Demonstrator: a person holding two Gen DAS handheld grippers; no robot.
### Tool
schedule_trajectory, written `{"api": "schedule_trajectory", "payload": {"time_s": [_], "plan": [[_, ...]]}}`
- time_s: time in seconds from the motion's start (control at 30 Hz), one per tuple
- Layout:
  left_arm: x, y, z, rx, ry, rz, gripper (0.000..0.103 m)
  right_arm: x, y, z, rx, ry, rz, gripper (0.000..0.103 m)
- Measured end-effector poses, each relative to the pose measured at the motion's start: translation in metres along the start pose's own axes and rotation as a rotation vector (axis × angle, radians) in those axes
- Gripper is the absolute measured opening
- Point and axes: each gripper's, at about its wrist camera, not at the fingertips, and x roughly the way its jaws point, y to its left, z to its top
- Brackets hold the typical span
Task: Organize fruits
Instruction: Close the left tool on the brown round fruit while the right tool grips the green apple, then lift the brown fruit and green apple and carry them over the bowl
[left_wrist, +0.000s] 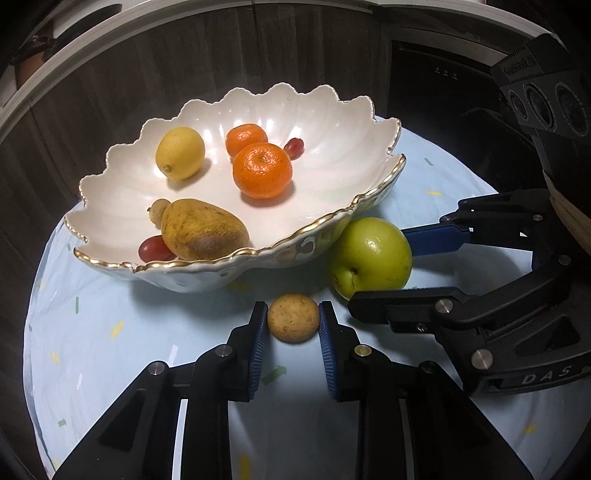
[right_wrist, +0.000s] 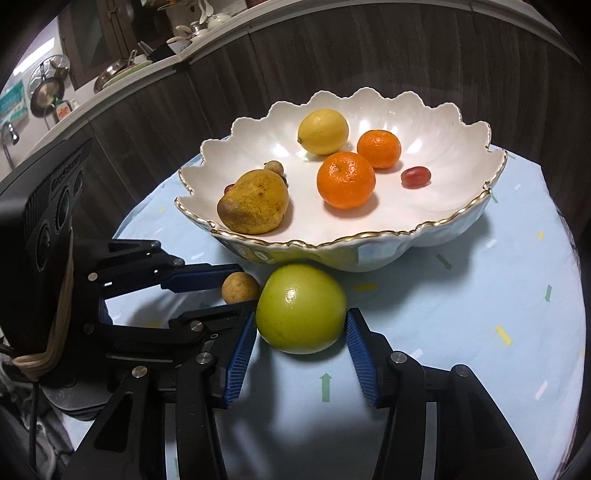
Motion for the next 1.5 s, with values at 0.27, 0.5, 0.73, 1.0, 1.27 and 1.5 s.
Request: {"api": "schedule_trajectory", "payload": {"time_s": [0.27,0.5,0.73,1.0,1.27,1.5], "plan": [[-0.005,0.002,-0.003,-0.027,0.008,0.013,0.027,-0.003,0.006,-0.001,0.007,-0.002,-0.008,0.048],[-0.019,0.003,-0.007,-0.036,0.000,0.025,0.027,-0.011,0.017,-0.002,-0.004,-0.008,-0.022,0.048],[-0.039,0.001,-0.005,-0.042,-0.032,0.036,0.027,-0.026,0.026,-0.002,-0.008,-0.026,-0.039,0.048],[-0.065,-0.001,-0.005,-0.046,-0.073,0.045,0.027,-0.050,0.038,-0.001,-0.013,-0.060,-0.068,0.048],[-0.089,0.001,-0.001,-0.063,-0.105,0.066,0.027,-0.076,0.049,0.001,-0.018,-0.102,-0.106,0.048],[-0.105,0.005,0.002,-0.096,-0.119,0.089,0.027,-0.091,0.060,0.007,-0.026,-0.131,-0.132,0.048]]}}
